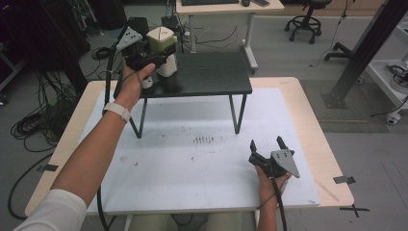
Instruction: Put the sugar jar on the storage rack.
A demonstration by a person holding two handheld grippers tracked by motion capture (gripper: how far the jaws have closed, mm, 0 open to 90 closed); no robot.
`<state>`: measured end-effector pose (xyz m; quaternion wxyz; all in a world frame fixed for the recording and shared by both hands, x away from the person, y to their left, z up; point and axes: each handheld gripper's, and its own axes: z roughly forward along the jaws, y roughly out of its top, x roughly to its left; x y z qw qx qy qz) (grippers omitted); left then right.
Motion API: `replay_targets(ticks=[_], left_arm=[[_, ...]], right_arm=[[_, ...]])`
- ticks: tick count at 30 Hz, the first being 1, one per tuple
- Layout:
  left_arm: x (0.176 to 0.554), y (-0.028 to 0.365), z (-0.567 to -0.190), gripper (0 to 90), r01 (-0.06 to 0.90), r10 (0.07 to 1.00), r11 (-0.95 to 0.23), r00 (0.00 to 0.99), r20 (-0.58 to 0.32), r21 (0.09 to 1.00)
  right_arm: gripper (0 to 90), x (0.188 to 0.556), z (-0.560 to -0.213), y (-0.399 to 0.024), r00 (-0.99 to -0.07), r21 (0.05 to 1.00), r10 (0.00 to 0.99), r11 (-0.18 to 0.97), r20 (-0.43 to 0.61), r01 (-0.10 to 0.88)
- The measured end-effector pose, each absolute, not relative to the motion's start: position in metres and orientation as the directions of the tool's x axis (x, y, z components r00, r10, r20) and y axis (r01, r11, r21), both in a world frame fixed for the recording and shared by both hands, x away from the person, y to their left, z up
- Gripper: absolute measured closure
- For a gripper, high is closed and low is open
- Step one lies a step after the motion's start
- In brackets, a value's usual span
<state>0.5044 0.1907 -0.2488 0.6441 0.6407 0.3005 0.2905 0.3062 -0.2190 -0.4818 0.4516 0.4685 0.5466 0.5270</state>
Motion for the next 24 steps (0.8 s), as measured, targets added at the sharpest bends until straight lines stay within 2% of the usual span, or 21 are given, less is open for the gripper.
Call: replay_targets(ticks=[11, 24], left_arm=[[0.5045, 0.1905, -0.2487, 27.4, 0.012, 0.763, 0.011, 0.646, -0.016, 1.0], [0.504, 0.1901, -0.2487, 10.0, 0.011, 0.773, 0.01, 0.634, -0.015, 1.0]], right_arm=[[7.5, 0.3062, -0.4818, -0.219, -0.153, 0.999, 0.988, 0.006, 0.0, 0.036], [7.5, 0.3061, -0.4818, -0.219, -0.153, 0.999, 0.988, 0.005, 0.0, 0.035]])
